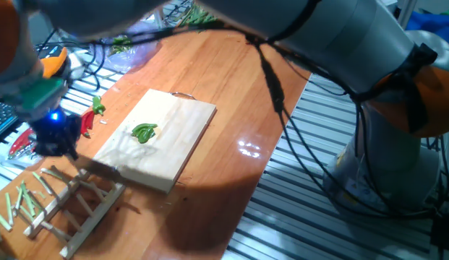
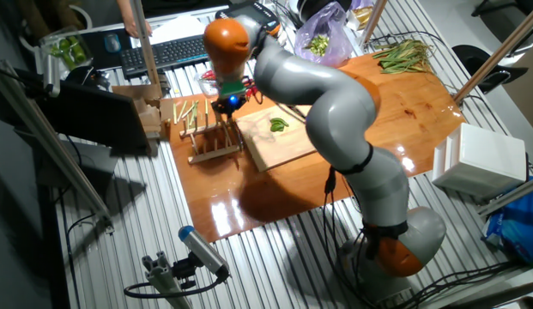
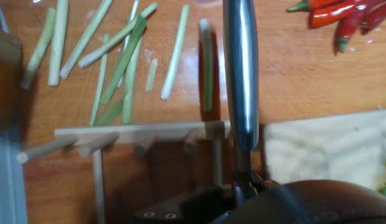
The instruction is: Chop the chili peppers
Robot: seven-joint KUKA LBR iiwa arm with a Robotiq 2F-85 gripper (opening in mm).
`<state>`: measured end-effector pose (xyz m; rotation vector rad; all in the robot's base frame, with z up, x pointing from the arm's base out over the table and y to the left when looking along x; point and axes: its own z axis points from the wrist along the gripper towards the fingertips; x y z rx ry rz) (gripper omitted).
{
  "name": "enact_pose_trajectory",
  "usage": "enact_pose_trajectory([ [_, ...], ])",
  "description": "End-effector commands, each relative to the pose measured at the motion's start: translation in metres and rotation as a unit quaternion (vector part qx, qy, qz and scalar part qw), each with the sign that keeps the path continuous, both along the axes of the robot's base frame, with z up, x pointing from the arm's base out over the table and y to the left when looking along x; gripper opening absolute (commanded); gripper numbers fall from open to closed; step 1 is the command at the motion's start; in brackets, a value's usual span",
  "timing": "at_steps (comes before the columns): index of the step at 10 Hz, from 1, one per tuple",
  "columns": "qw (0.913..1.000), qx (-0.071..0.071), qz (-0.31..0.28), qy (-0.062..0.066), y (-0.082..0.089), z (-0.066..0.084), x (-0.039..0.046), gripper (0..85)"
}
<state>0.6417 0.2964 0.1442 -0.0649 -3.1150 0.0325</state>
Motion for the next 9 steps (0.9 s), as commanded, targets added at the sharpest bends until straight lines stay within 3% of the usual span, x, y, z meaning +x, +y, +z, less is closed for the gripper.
enact_pose_trajectory([
  [1,0.9994,-0.001,-0.033,-0.007,-0.001,0.092,-0.0048,0.0],
  [2,0.999,-0.009,-0.042,-0.011,0.001,0.096,-0.0094,0.0],
  [4,0.9987,0.006,-0.05,0.004,0.006,0.104,-0.0132,0.0],
  [5,0.9991,-0.009,-0.041,0.007,0.008,0.105,-0.0111,0.0],
  [6,0.9994,-0.008,-0.03,0.012,0.008,0.104,-0.0083,0.0],
  [8,0.9998,-0.017,-0.009,0.007,0.01,0.103,-0.0035,0.0],
  [9,0.9999,-0.012,-0.009,0.006,0.007,0.102,-0.0044,0.0],
])
